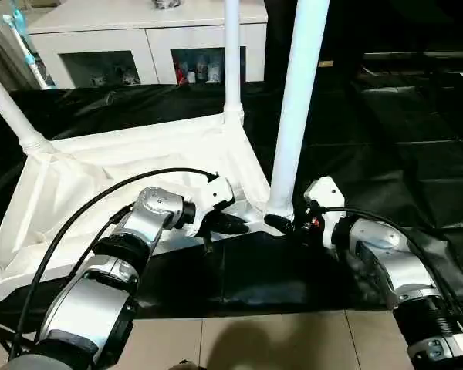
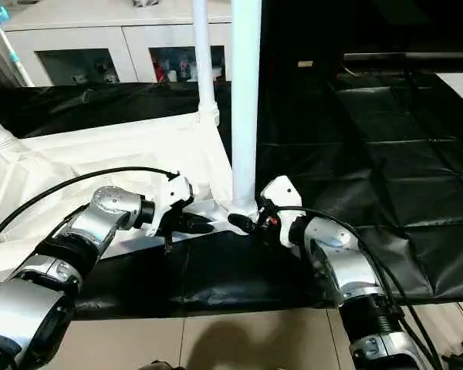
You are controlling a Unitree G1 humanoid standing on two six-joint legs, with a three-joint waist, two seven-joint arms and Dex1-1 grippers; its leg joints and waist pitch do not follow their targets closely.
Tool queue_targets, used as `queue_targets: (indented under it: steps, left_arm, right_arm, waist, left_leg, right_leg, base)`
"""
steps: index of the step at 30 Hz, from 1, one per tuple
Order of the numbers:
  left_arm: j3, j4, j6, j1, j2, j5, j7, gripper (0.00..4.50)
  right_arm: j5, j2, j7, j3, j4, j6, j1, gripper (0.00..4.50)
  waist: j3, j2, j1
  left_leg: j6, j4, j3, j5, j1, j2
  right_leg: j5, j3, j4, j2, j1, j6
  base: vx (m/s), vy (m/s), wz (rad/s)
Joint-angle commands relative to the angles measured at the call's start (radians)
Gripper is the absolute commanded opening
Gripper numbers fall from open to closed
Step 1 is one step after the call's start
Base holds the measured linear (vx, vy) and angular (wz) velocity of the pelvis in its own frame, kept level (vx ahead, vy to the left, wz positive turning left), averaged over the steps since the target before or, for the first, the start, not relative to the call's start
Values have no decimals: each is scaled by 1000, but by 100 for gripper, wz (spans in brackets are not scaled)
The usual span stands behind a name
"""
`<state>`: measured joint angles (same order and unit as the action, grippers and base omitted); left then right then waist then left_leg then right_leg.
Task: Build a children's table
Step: Rotate leg to tighten
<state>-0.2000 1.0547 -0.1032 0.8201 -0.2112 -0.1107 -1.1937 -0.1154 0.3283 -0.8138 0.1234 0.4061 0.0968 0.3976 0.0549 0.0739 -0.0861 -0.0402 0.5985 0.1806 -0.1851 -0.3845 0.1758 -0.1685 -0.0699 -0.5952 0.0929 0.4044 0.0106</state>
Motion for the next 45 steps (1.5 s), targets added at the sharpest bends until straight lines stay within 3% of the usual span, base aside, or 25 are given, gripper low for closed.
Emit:
queue_targets:
  steps: [1, 5, 8, 9, 16, 19, 22, 25, 28, 29, 30, 33, 34, 35, 38, 39, 40, 45]
  left_arm:
    - [-14, -18, 3, -15, 0, 8, -36, 0]
    - [-11, -13, 1, -11, 6, 5, -11, 0]
    - [0, 12, 12, 8, 30, -3, 73, 0]
    - [5, 26, 23, 18, 41, -6, 111, 0]
    - [60, 126, 101, 98, 146, -3, 437, 0]
    - [84, 164, 133, 139, 190, 7, 566, 0]
    - [101, 193, 149, 172, 222, 17, 643, 0]
    - [114, 211, 156, 192, 241, 16, 675, 0]
    - [114, 216, 154, 197, 244, 8, 684, 0]
    - [114, 221, 152, 199, 245, 6, 689, 0]
    - [106, 221, 143, 194, 240, 0, 680, 0]
    - [92, 222, 117, 181, 229, -11, 647, 0]
    - [94, 224, 118, 180, 229, -11, 641, 0]
    - [84, 218, 104, 170, 221, -19, 606, 0]
    - [66, 209, 89, 152, 200, -33, 561, 0]
    - [62, 205, 86, 144, 189, -35, 542, 0]
    - [62, 205, 85, 143, 189, -35, 540, 0]
    - [32, 163, -6, 77, 115, -41, 359, 0]
  right_arm:
    - [-9, -15, -4, 9, 4, 6, -5, 269]
    - [20, -37, 92, -12, 49, 23, 22, 268]
    - [30, -79, 212, -47, 112, 47, 57, 267]
    - [25, -95, 236, -57, 124, 51, 64, 267]
    - [48, -213, 476, -89, 240, 99, 140, 267]
    - [104, -247, 600, -70, 340, 87, 213, 267]
    - [110, -293, 657, -78, 405, 84, 272, 267]
    - [114, -325, 668, -79, 448, 87, 305, 267]
    - [119, -334, 672, -74, 470, 82, 318, 267]
    - [119, -338, 677, -76, 487, 73, 326, 302]
    - [96, -339, 652, -90, 482, 66, 322, 337]
    - [68, -331, 603, -113, 468, 52, 312, 343]
    - [69, -329, 599, -115, 472, 49, 314, 372]
    - [67, -309, 581, -123, 463, 39, 306, 372]
    - [65, -271, 541, -125, 432, 25, 286, 391]
    - [61, -254, 511, -123, 413, 26, 276, 415]
    - [61, -253, 509, -123, 411, 26, 275, 421]
    - [51, -104, 221, -43, 211, 39, 164, 440]
  waist:
    - [-75, -16, 1]
    - [-75, -16, 3]
    - [-72, -15, 17]
    - [-71, -13, 22]
    - [-71, -12, 36]
    - [-72, -11, 38]
    - [-74, -13, 42]
    - [-79, -13, 41]
    - [-80, -16, 40]
    - [-78, -17, 39]
    - [-76, -17, 40]
    - [-74, -17, 39]
    - [-74, -17, 40]
    - [-74, -16, 41]
    - [-75, -17, 41]
    - [-76, -7, 39]
    - [-76, -12, 39]
    - [-78, -17, 27]
  left_leg:
    - [97, -67, -15, -166, 13, 50]
    - [95, -67, -15, -164, 13, 50]
    - [73, -72, -17, -195, 12, 46]
    - [65, -72, -16, -213, 17, 47]
    - [41, -74, -19, -219, 17, 43]
    - [46, -71, -18, -211, 17, 39]
    - [53, -69, -18, -197, 14, 38]
    - [88, -64, -18, -139, 10, 37]
    - [111, -62, -18, -120, 11, 38]
    - [118, -63, -17, -129, 11, 39]
    - [116, -64, -16, -148, 12, 39]
    - [114, -66, -17, -176, 13, 40]
    - [111, -67, -17, -177, 11, 40]
    - [106, -67, -18, -177, 11, 40]
    - [111, -67, -17, -173, 12, 41]
    - [111, -65, -19, -163, 12, 41]
    - [113, -66, -18, -162, 13, 42]
    - [155, -60, -16, -136, 5, 44]
  right_leg:
    - [-182, 37, 66, 62, -55, 251]
    - [-180, 37, 66, 62, -55, 251]
    - [-223, 35, 69, 62, -55, 249]
    - [-242, 37, 73, 60, -50, 245]
    - [-243, 38, 74, 59, -51, 239]
    - [-240, 37, 78, 59, -51, 234]
    - [-211, 37, 75, 60, -55, 240]
    - [-124, 36, 66, 60, -60, 257]
    - [-92, 34, 62, 61, -60, 268]
    - [-103, 34, 65, 61, -60, 268]
    - [-130, 34, 68, 61, -59, 268]
    - [-167, 35, 72, 62, -60, 255]
    - [-171, 34, 72, 63, -61, 253]
    - [-178, 34, 72, 62, -60, 251]
    - [-170, 34, 73, 63, -60, 252]
    - [-154, 34, 68, 63, -61, 259]
    - [-146, 33, 71, 62, -61, 260]
    - [-81, 32, 61, 60, -69, 263]
  base:
    - [0, 0, 0]
    - [0, 0, 0]
    - [0, 0, 0]
    - [0, 0, 0]
    - [0, 0, 0]
    - [0, 0, 0]
    - [0, 0, 0]
    - [0, 0, 0]
    - [0, 0, 0]
    - [0, 0, 0]
    - [0, 0, 0]
    - [0, 0, 0]
    - [0, 0, 0]
    - [0, 0, 0]
    - [0, 0, 0]
    - [0, 0, 0]
    - [0, 0, 0]
    - [0, 0, 0]
